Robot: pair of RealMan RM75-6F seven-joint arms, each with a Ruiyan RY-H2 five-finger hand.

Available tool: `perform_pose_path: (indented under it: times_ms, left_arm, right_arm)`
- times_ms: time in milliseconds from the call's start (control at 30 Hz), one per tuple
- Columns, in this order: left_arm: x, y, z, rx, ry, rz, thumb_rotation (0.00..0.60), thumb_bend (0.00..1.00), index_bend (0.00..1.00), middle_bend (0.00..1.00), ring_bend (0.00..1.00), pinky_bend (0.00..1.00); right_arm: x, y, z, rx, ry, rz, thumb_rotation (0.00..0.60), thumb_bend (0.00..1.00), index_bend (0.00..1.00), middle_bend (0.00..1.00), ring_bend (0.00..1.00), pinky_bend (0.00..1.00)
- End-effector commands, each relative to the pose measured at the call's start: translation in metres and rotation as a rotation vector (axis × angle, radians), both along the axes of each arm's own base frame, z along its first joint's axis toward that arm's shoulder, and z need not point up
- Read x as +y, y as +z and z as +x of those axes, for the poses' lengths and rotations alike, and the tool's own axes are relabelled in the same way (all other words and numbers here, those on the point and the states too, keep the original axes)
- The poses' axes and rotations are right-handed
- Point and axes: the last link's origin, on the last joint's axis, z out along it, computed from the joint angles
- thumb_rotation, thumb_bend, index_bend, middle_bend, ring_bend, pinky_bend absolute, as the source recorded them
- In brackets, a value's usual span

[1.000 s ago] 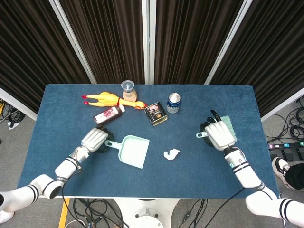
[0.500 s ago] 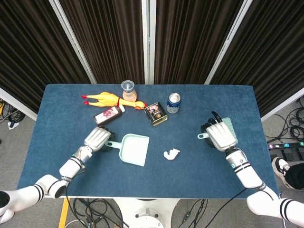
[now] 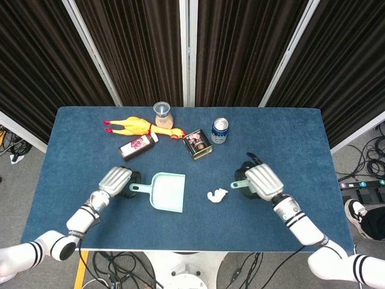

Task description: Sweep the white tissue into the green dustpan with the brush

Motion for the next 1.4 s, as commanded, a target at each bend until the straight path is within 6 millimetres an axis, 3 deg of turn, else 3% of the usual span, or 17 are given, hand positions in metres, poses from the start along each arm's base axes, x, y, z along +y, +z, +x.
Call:
perform_pose_path:
  times_ms: [33,333,800,1400]
  left_arm:
    - [0.001,-0.001,-0.001,-0.025,0.047,-0.002,0.600,0.31,0.58,0.56,0.42,0.34]
    - [0.008,-0.007,0.006,-0.091,0.123,-0.042,0.600,0.31,0.58,0.56,0.42,0.34]
    - [0.007,-0.012,0.009,-0.152,0.172,-0.094,0.600,0.31,0.58,0.56,0.42,0.34]
    - [0.002,-0.025,0.019,-0.221,0.201,-0.143,0.600,0.31,0.58,0.56,0.42,0.34]
  right_arm:
    - [0.008,-0.011,0.016,-0.076,0.004,0.060,0.600,0.47,0.74,0.56,0.26,0.02]
    - [0.019,-0.032,0.025,-0.207,-0.031,0.078,0.600,0.47,0.74,0.56,0.26,0.02]
    - [0.014,-0.076,0.036,-0.391,-0.109,0.068,0.600,0.47,0.74,0.56,0.27,0.01]
    - [0.015,-0.108,0.091,-0.539,-0.042,0.092,0.600,0.48,0.74,0.56,0.27,0.01]
